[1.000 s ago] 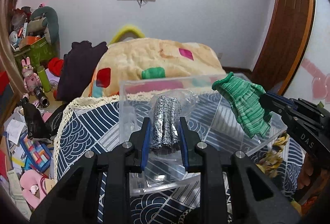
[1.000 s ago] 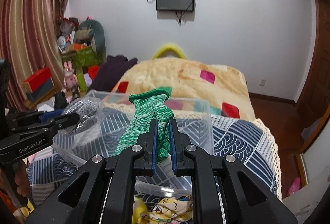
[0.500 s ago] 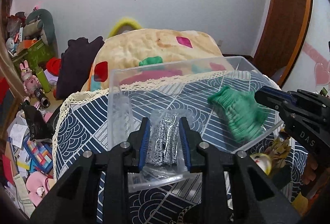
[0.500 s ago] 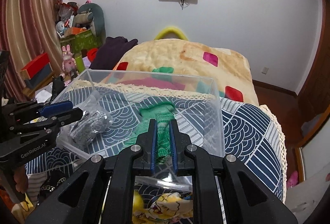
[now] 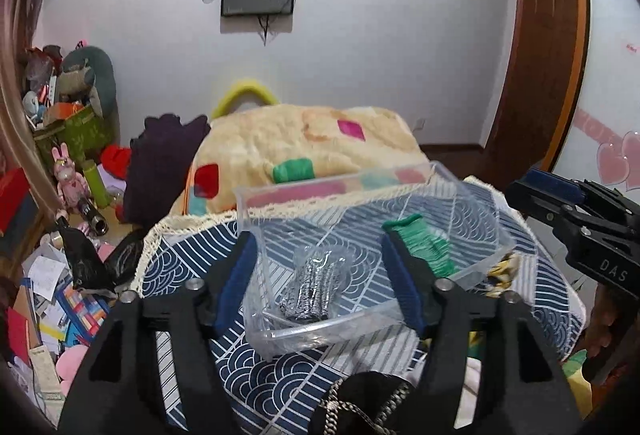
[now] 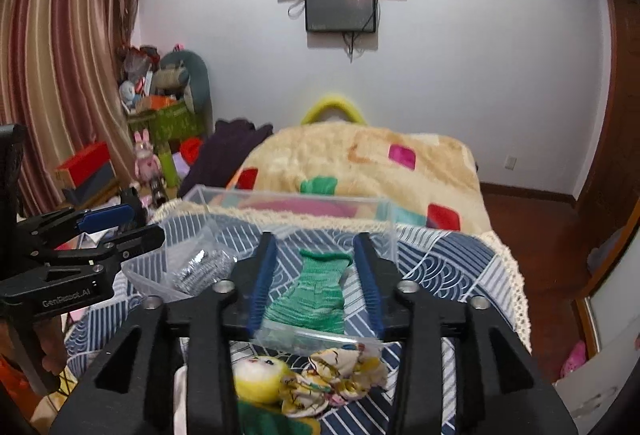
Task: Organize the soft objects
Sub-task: 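Grasp the yellow patterned scrunchie with the right gripper while the left grasps the black chain bag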
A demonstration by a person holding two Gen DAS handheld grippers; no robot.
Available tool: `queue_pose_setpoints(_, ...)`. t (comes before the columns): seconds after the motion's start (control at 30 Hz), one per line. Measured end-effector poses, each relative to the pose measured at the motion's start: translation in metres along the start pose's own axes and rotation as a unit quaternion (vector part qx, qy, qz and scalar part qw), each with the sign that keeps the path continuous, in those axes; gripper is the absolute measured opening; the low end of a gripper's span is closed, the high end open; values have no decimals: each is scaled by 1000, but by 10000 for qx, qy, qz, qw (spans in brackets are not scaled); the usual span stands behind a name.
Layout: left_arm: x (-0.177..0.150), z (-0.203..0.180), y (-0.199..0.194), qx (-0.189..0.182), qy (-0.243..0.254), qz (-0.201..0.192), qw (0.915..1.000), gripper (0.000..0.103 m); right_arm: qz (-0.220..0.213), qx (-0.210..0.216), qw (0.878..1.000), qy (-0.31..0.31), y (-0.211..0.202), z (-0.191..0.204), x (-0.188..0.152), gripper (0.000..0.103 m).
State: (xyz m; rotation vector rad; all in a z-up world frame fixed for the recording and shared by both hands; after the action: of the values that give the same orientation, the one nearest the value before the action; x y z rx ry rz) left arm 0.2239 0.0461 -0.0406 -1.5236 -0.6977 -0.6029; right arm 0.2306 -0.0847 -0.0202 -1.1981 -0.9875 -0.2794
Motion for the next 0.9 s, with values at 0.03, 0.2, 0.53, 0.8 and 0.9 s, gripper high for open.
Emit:
queue_pose_setpoints(0.03, 0, -1, -7, -10, -17, -75, 10000, 75, -84, -11, 10000, 4, -6, -1, 1, 49)
queue_pose_setpoints(0.2, -3, -3, -29, -15, -103, -295, 9995, 94, -403, -64, 9992, 16, -29, -3, 1, 67)
queue_pose_setpoints(0.53, -48, -8, -18, -141, -221, 116, 9996, 98, -462, -154, 9988, 96, -40, -8, -23, 74)
queue_pose_setpoints(0.8, -87, -17, 1, -248, -173, 550, 9980, 98, -119, -174, 9996, 207, -28, -14, -54, 74)
queue_pose_setpoints(0.9, -100, -16, 8, -208, -168, 717, 9971, 98, 74, -135, 9995, 258, -17, -14, -67, 74)
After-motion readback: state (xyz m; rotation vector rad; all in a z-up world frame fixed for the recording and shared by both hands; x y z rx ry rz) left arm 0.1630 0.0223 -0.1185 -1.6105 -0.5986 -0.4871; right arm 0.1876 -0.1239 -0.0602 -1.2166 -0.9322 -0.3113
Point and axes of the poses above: each gripper's, at about its wrist camera, not at the fingertips, and y roughly the way its jaws point, z to its left, x to its top, the point moved 8 cm from there along y, roughly the way its jaws point, and after that the axes turned 10 degrees about z, right-handed, at the moved point
